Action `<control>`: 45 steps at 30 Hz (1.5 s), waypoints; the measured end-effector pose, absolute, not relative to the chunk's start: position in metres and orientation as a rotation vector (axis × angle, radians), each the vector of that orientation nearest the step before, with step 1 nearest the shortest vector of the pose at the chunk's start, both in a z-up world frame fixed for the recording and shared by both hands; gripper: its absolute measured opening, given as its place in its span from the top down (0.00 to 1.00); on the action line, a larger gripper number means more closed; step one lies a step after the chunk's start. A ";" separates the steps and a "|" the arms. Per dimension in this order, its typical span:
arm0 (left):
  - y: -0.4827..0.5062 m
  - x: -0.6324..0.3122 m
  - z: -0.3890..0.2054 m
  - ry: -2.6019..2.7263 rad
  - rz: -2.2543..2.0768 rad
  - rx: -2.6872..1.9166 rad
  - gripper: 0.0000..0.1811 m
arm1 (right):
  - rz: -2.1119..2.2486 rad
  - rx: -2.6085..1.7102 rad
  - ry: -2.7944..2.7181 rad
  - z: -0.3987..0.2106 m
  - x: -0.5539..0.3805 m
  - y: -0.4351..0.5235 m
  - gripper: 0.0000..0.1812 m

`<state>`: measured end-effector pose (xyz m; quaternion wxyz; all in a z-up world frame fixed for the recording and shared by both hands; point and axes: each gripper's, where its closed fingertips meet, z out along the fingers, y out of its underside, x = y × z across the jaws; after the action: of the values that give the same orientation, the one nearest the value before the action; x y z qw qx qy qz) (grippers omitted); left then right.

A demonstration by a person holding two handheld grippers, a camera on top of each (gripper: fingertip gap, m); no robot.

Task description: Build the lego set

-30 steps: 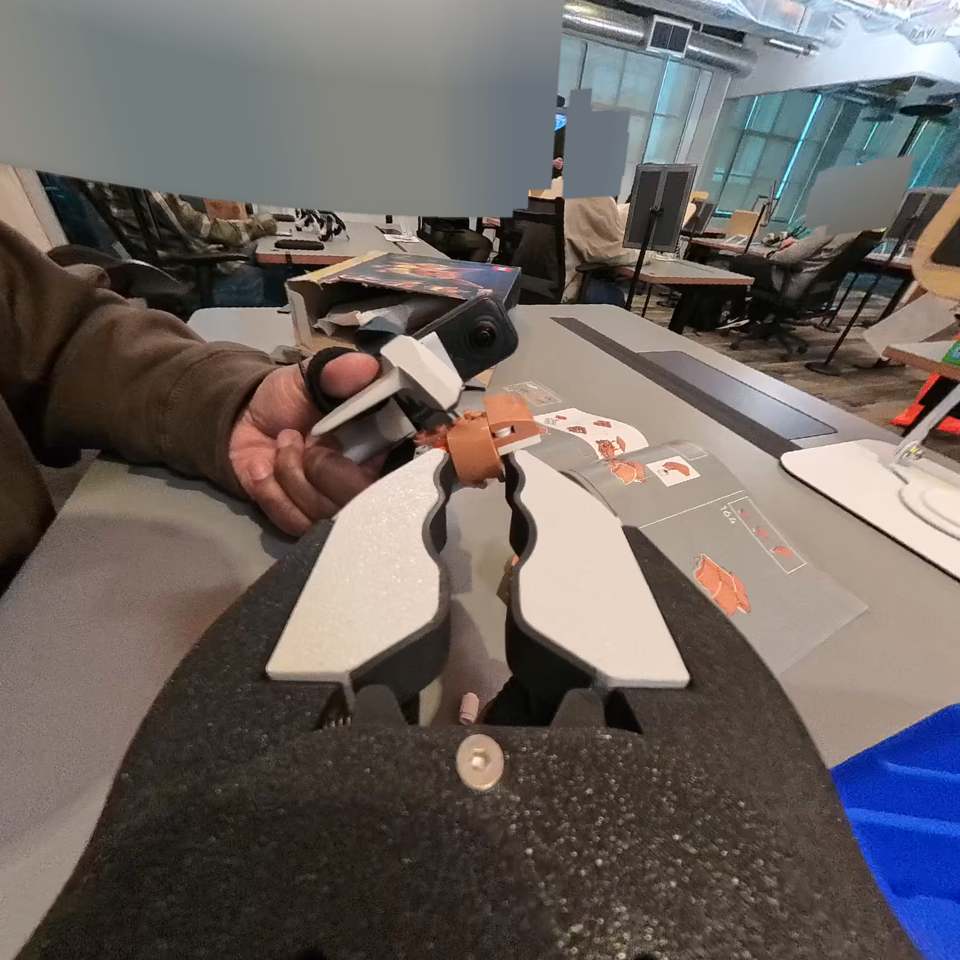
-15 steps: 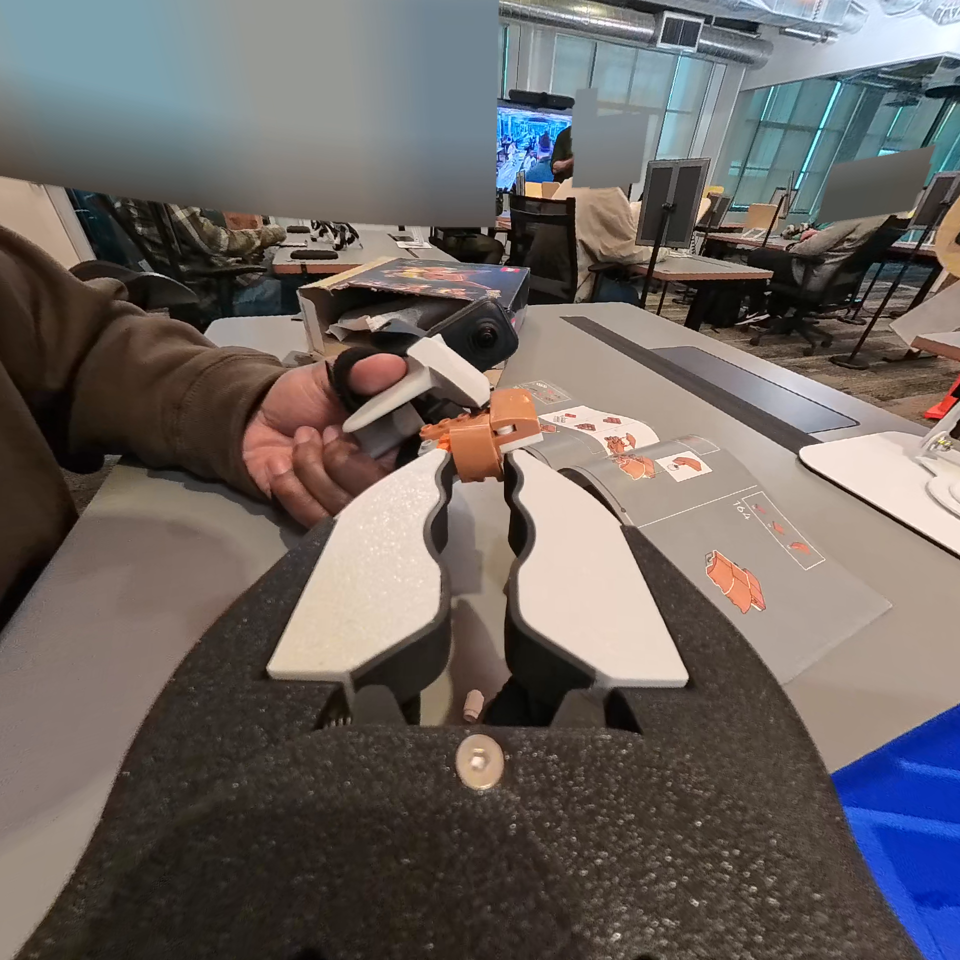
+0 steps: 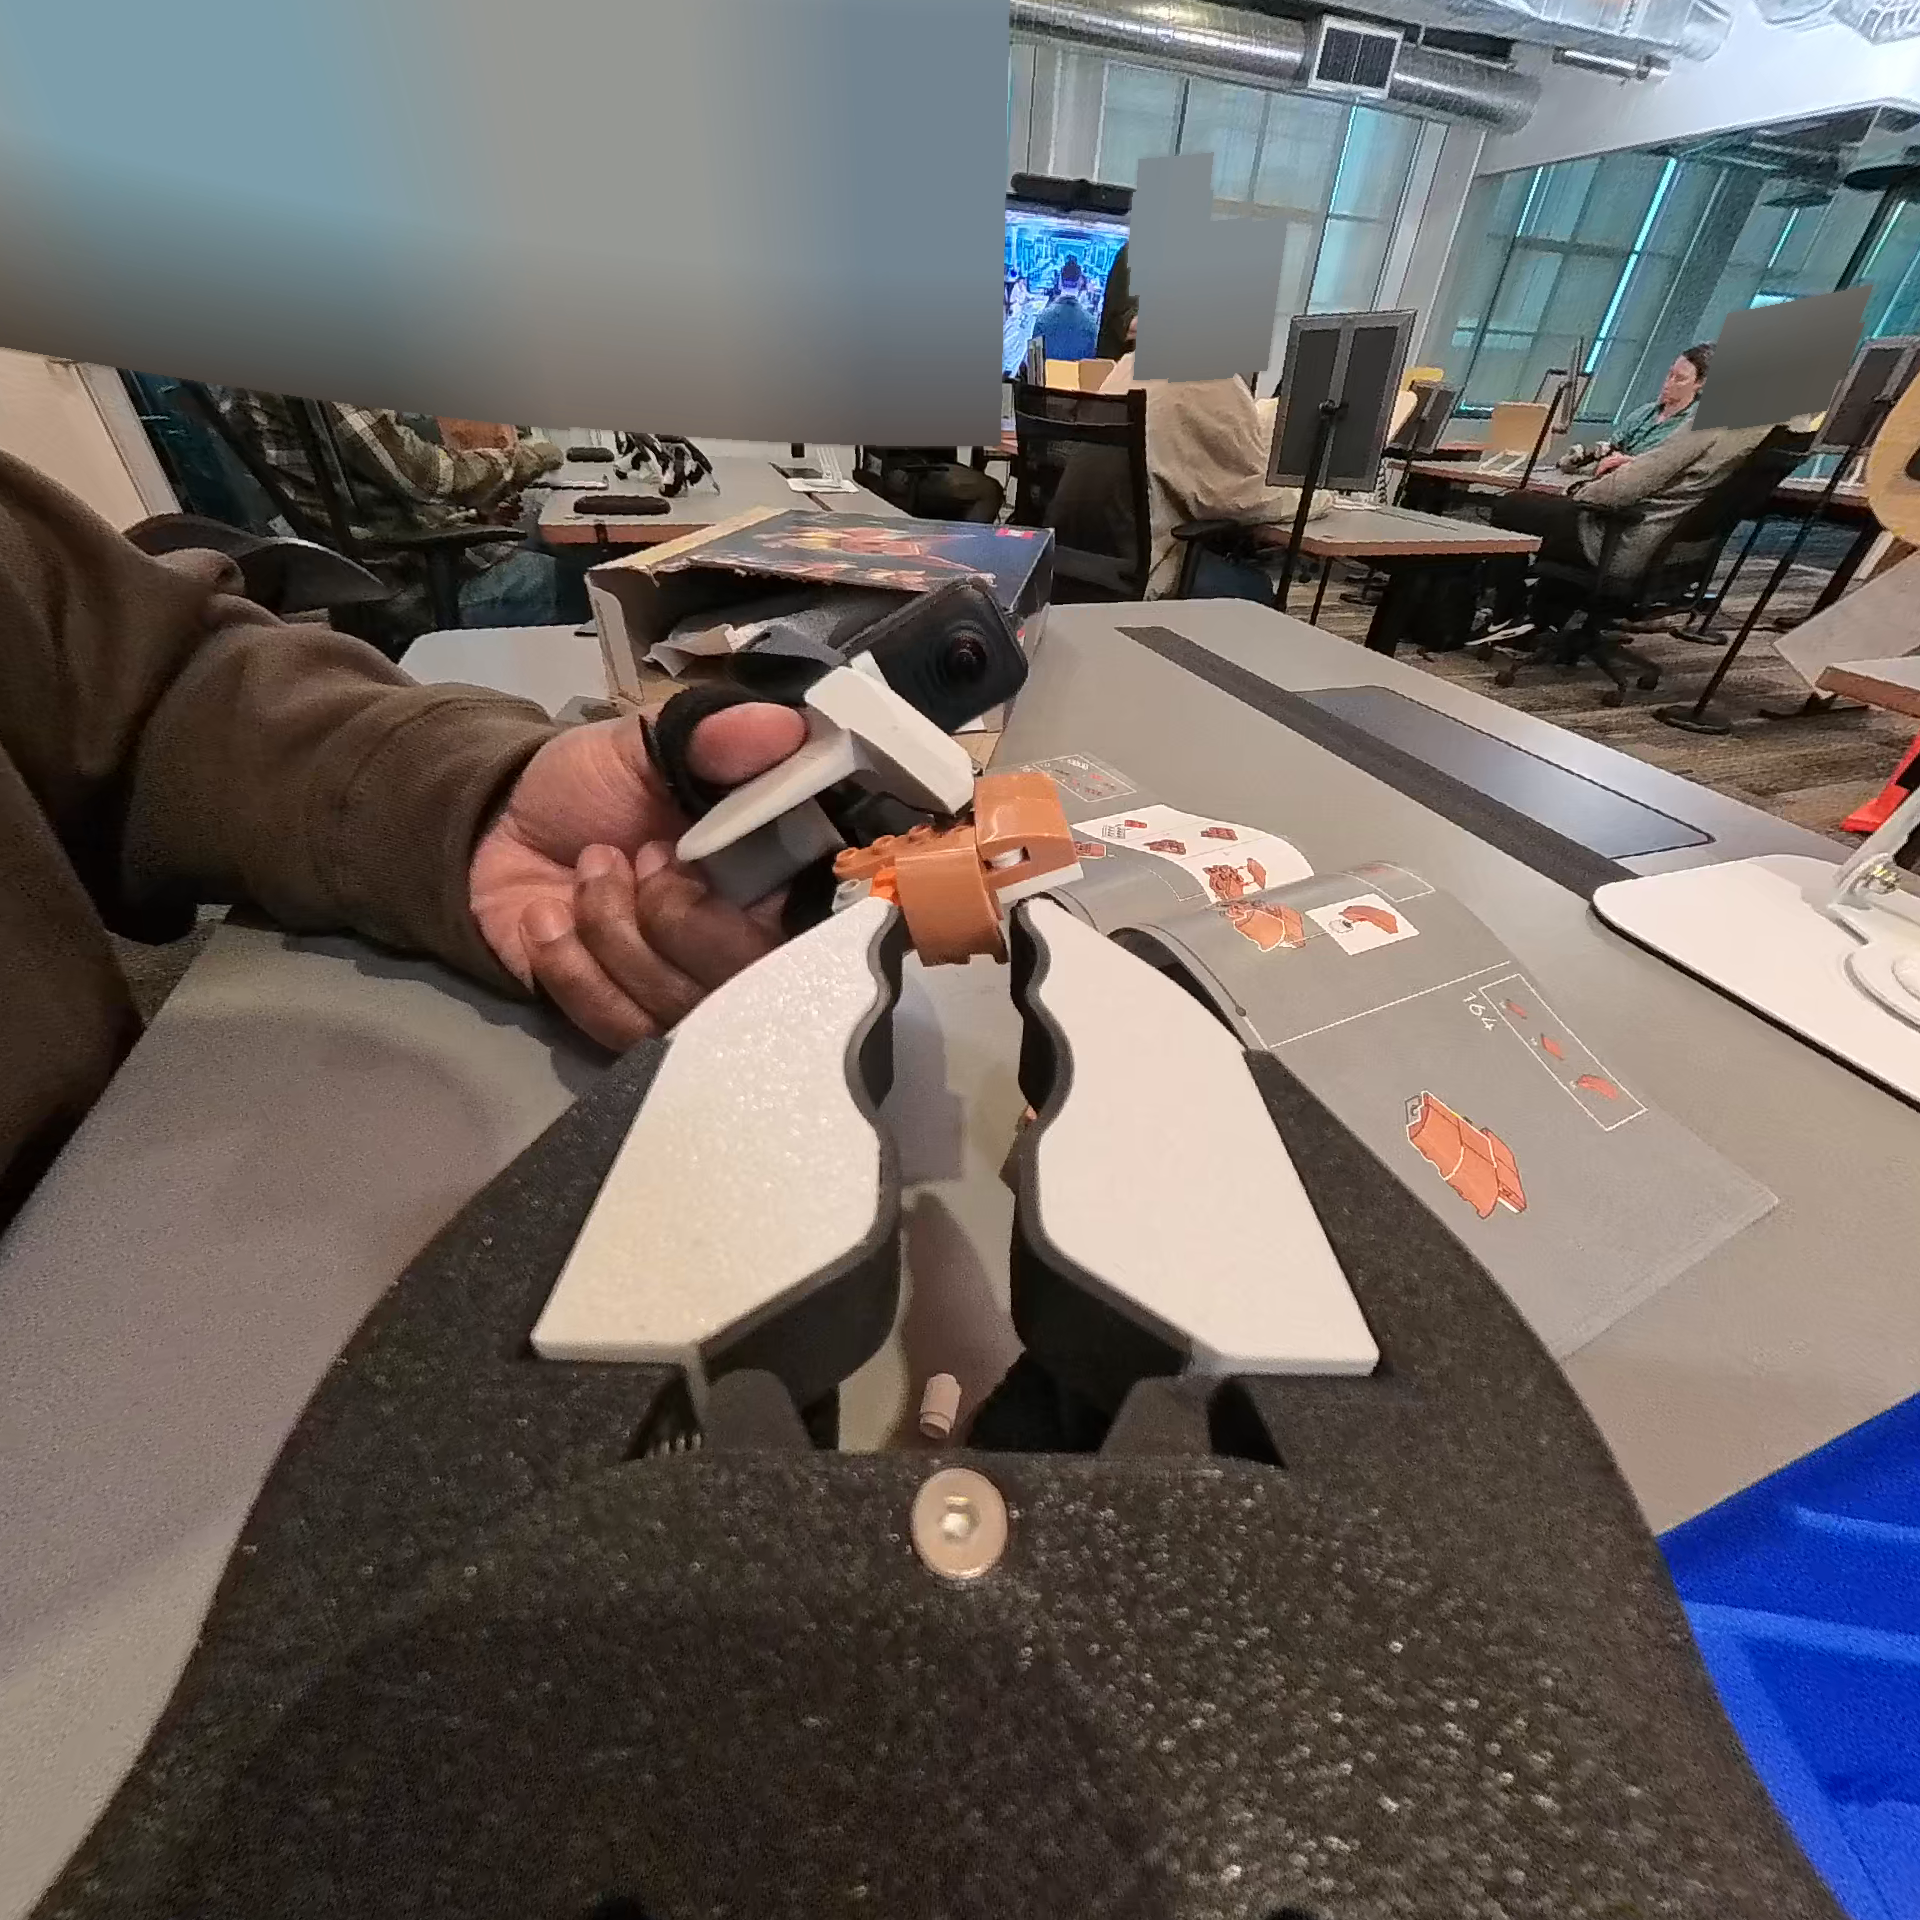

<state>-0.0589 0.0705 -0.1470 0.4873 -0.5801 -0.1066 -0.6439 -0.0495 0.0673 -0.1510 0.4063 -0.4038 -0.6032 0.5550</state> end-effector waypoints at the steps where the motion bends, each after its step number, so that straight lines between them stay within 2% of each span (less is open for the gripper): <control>1: 0.071 -0.059 -0.147 -0.259 -1.565 -1.412 0.91 | 1.400 -1.019 -1.521 -0.151 -0.050 0.067 0.89; 45: 0.084 -0.082 -0.170 -0.720 -1.648 -1.341 0.91 | 1.140 -1.044 -1.576 -0.174 -0.066 0.085 0.83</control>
<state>-0.0822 0.0844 -0.1698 0.4342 -0.5384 -0.2891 -0.6618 -0.0664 0.0850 -0.1744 0.4502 -0.4224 -0.6374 0.4612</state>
